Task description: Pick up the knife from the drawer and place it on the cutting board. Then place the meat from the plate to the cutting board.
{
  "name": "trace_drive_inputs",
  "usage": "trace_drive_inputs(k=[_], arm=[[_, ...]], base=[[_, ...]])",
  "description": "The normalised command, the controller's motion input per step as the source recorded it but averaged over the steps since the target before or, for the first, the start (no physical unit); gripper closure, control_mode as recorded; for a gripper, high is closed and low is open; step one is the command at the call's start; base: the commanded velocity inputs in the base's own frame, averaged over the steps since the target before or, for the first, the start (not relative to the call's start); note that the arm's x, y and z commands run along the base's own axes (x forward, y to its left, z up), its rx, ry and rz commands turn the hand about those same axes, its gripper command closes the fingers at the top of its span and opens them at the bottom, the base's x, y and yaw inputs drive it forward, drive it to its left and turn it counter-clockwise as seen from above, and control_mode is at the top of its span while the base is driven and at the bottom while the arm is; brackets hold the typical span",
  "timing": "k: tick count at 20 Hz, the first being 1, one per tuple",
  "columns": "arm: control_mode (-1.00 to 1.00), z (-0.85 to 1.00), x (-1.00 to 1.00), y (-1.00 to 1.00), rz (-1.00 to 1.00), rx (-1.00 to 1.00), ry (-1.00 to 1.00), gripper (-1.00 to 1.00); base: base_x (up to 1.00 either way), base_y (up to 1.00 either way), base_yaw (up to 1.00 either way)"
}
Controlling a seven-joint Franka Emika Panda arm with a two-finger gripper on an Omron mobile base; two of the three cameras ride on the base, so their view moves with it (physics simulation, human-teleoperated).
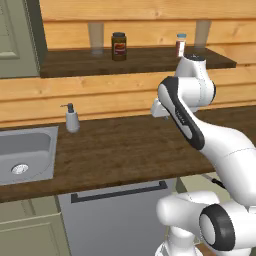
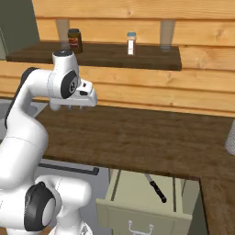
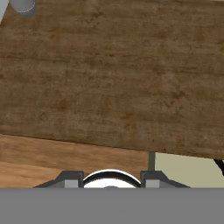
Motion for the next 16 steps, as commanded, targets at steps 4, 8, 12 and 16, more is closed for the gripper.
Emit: trace_drive_inputs(k=[4,8,12,16], arm=[[1.00,0.00,-0.02,0.00,0.00,0.00,-0.01,-1.00],[1.00,0.00,0.00,0.00,0.00,0.00,0.00,-1.00],[1.00,0.00,0.00,0.00,0.00,0.00,0.00,-1.00],[1.00,0.00,0.00,0.00,0.00,0.00,0.00,-1.00]], base=[[-0.18,0.14,-0.05],[-0.02,0.33,-0.27],[0.00,0.27,-0.31],[0.00,0.51,-0.34]])
